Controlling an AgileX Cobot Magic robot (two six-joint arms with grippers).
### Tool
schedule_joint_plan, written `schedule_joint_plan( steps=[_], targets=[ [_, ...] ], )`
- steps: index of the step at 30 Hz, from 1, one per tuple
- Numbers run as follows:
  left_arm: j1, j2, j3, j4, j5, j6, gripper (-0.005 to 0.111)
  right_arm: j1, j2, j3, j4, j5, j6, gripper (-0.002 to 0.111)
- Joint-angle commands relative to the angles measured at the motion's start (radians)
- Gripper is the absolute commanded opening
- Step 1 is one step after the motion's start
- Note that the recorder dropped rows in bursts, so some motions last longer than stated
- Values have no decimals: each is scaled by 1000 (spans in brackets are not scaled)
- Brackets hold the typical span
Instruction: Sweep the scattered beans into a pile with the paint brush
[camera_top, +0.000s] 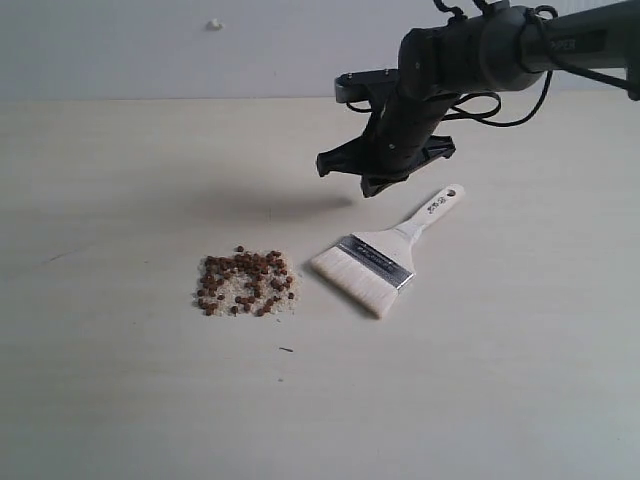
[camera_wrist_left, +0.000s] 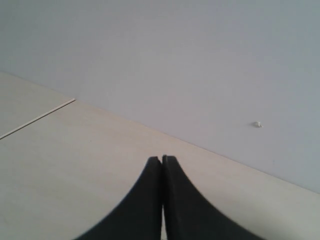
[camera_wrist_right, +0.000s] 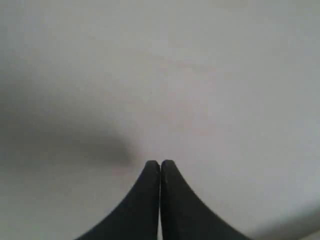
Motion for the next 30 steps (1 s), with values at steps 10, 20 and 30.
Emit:
schedule_joint_plan(
  steps=[10, 20, 30],
  targets=[
    [2, -4, 1, 4, 2, 5, 0, 53, 0, -11, 26, 200, -63, 0],
    [2, -4, 1, 4, 2, 5, 0, 53, -3, -11, 54, 477, -195, 0],
    [2, -4, 1, 4, 2, 5, 0, 43, -209, 124, -9, 153, -112, 0]
  ],
)
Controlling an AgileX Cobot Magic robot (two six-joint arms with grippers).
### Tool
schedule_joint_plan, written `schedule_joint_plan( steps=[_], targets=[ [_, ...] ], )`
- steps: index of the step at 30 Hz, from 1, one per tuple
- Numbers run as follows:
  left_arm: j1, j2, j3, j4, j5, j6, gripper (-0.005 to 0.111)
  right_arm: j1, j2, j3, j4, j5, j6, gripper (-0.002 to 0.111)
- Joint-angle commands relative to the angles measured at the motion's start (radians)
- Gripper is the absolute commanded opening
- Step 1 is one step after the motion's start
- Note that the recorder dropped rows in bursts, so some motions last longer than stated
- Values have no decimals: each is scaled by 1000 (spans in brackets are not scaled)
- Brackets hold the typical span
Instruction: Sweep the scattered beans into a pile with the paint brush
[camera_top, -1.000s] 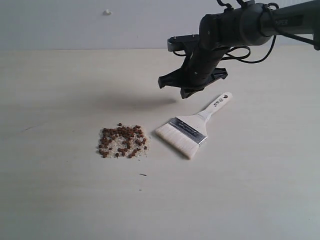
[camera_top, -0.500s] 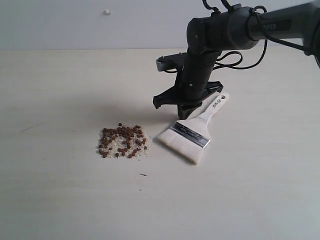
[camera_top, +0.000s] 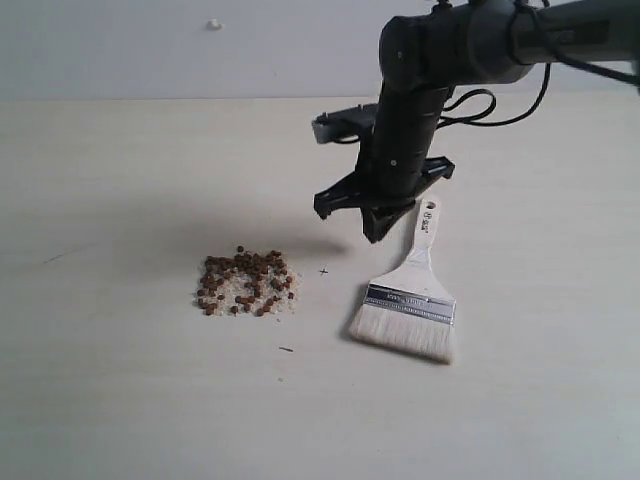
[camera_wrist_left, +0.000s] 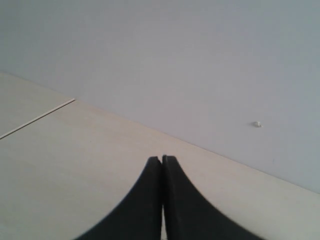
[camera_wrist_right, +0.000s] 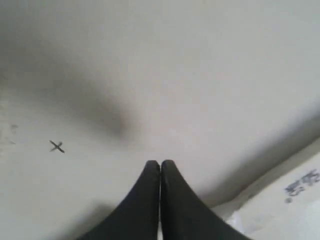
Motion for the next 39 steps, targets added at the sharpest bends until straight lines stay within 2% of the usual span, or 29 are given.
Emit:
schedule_joint_plan(
  steps=[1, 4, 8, 14, 17, 23, 39],
  targets=[
    [2, -4, 1, 4, 2, 5, 0, -11, -198, 158, -70, -247, 69, 0],
    [2, -4, 1, 4, 2, 5, 0, -11, -384, 373, -140, -467, 152, 0],
    [2, -4, 1, 4, 2, 5, 0, -11, -655, 668, -106, -681, 171, 0],
    [2, -4, 1, 4, 2, 5, 0, -11, -1004, 1040, -101, -890, 171, 0],
    [2, -4, 1, 4, 2, 5, 0, -11, -1119, 1175, -101, -923, 171, 0],
    [2, -4, 1, 4, 2, 5, 0, -11, -1254, 1289, -101, -914, 285, 0],
    [2, -4, 1, 4, 2, 5, 0, -11, -1295, 1291, -113, -908, 274, 0]
  ],
)
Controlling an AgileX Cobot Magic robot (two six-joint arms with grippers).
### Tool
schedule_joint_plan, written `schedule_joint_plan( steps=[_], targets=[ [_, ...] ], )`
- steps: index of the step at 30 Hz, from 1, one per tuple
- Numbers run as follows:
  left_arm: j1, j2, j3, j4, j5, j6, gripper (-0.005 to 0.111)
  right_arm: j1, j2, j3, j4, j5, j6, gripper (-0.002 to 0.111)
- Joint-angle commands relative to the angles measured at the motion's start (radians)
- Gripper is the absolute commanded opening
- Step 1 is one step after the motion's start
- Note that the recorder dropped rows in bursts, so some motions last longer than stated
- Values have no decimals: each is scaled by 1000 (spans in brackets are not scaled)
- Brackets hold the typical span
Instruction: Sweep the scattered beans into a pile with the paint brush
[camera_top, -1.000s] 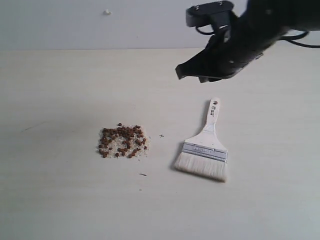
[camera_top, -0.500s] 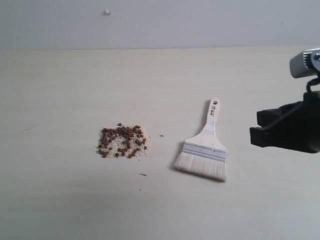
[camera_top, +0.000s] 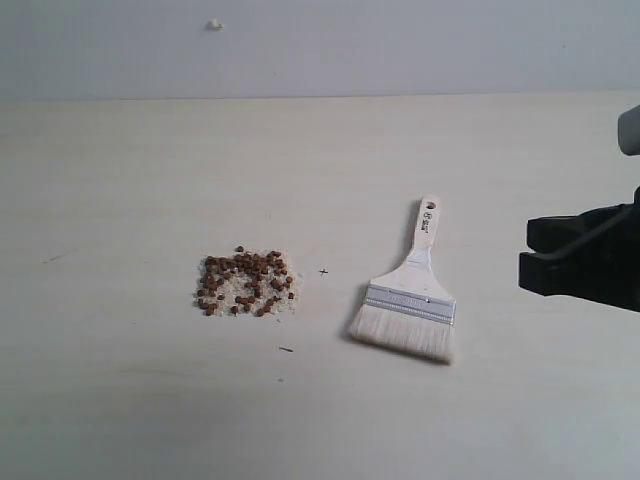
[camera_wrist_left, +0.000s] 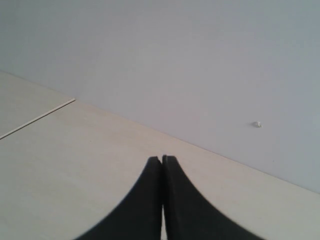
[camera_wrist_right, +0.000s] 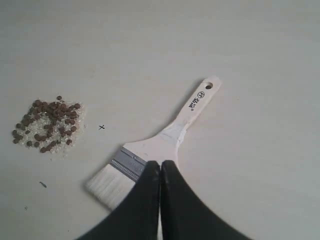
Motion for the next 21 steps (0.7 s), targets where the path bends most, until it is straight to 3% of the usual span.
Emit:
schedule_joint_plan(
  steps=[1, 6, 10, 13, 17, 21],
  targets=[
    [2, -4, 1, 4, 2, 5, 0, -4, -7, 5, -8, -12, -6, 0],
    [2, -4, 1, 4, 2, 5, 0, -4, -116, 31, -63, -67, -31, 0],
    [2, -4, 1, 4, 2, 5, 0, -51, -395, 218, -27, -242, -24, 0],
    [2, -4, 1, 4, 2, 6, 0, -138, -588, 351, -6, -244, -29, 0],
    [2, -4, 1, 4, 2, 6, 0, -218, -737, 351, -6, -114, -70, 0],
    [2, -4, 1, 4, 2, 6, 0, -232, -841, 351, -10, -71, -98, 0]
  ],
)
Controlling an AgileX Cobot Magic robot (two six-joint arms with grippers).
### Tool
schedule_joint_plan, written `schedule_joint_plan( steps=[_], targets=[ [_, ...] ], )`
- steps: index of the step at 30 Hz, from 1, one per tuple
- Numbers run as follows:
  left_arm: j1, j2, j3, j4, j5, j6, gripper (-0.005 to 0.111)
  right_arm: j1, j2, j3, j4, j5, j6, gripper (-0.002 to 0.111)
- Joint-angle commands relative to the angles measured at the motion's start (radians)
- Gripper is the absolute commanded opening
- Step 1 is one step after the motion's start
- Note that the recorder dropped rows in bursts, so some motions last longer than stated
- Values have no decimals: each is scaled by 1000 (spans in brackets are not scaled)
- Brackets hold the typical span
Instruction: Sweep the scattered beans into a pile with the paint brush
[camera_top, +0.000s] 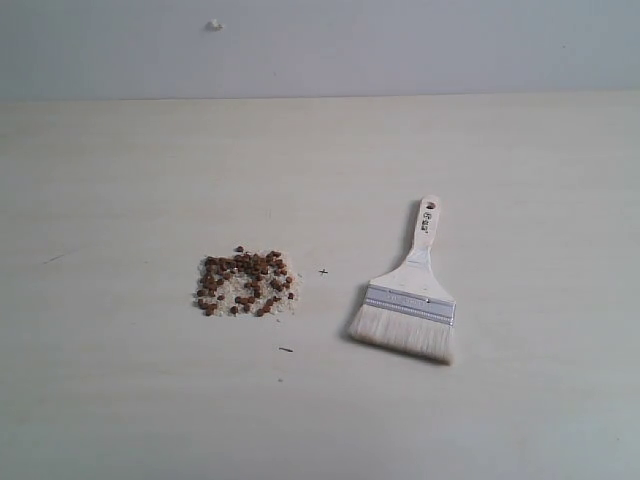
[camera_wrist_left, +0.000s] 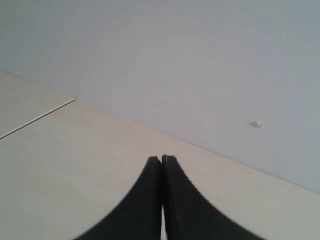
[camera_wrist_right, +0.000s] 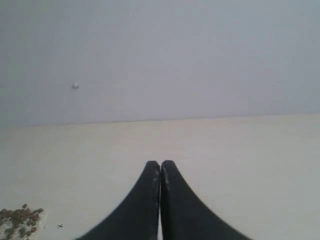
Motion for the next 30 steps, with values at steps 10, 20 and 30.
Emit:
schedule_joint_plan(
  steps=[10, 20, 30],
  targets=[
    [2, -4, 1, 4, 2, 2, 0, -15, -165, 4, 16, 61, -7, 0],
    [2, -4, 1, 4, 2, 5, 0, -15, -165, 4, 16, 61, -7, 0],
    [2, -4, 1, 4, 2, 5, 0, -15, -165, 4, 16, 61, -7, 0]
  ],
)
